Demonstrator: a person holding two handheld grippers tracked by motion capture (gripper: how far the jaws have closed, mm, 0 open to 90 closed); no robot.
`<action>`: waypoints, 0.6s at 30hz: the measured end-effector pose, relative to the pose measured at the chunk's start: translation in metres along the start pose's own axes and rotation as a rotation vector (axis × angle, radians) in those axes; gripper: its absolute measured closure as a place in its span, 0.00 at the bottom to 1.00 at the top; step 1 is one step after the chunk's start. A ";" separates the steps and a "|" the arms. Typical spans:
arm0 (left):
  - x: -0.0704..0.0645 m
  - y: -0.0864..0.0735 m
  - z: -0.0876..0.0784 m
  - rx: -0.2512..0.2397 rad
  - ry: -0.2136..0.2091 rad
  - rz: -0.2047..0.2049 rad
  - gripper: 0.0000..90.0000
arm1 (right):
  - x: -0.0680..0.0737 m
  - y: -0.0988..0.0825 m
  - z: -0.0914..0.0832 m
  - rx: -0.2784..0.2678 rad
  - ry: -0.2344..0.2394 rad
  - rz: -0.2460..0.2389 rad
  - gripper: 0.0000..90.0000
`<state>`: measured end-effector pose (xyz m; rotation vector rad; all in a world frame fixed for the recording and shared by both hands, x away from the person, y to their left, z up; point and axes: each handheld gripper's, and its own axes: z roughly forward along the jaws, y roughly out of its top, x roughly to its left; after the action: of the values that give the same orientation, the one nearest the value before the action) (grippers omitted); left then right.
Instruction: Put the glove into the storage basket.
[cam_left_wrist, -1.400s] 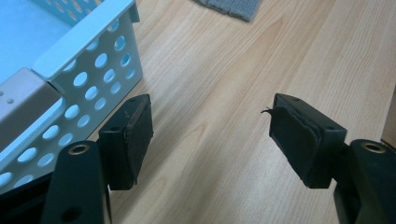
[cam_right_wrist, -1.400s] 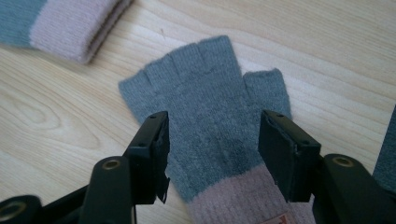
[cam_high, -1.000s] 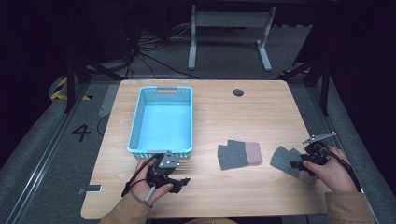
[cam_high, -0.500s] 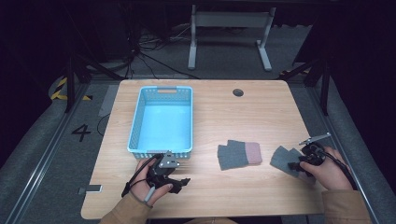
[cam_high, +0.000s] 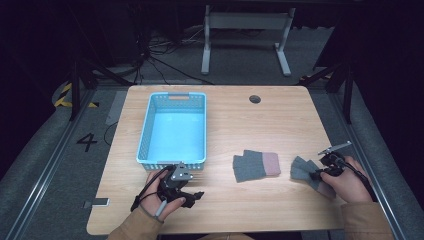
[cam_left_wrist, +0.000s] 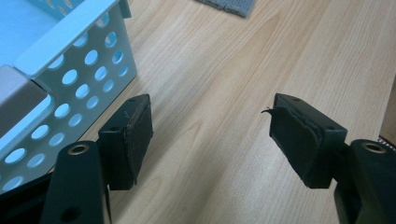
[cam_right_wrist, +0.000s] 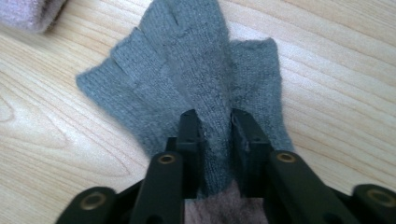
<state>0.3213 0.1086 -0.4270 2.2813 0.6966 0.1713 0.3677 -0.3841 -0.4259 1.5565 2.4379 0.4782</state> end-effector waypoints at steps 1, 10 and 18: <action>0.000 0.000 0.000 0.002 -0.001 -0.001 0.34 | 0.000 0.000 0.000 0.002 -0.005 0.005 0.86; 0.001 0.000 0.000 0.001 -0.002 -0.005 0.34 | -0.001 0.003 -0.015 -0.065 -0.004 -0.015 0.87; 0.001 0.000 -0.001 0.000 0.001 -0.006 0.34 | 0.005 0.007 -0.035 -0.131 -0.005 -0.038 0.87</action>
<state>0.3215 0.1093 -0.4269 2.2794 0.7034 0.1695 0.3596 -0.3821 -0.3906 1.4549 2.3753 0.6124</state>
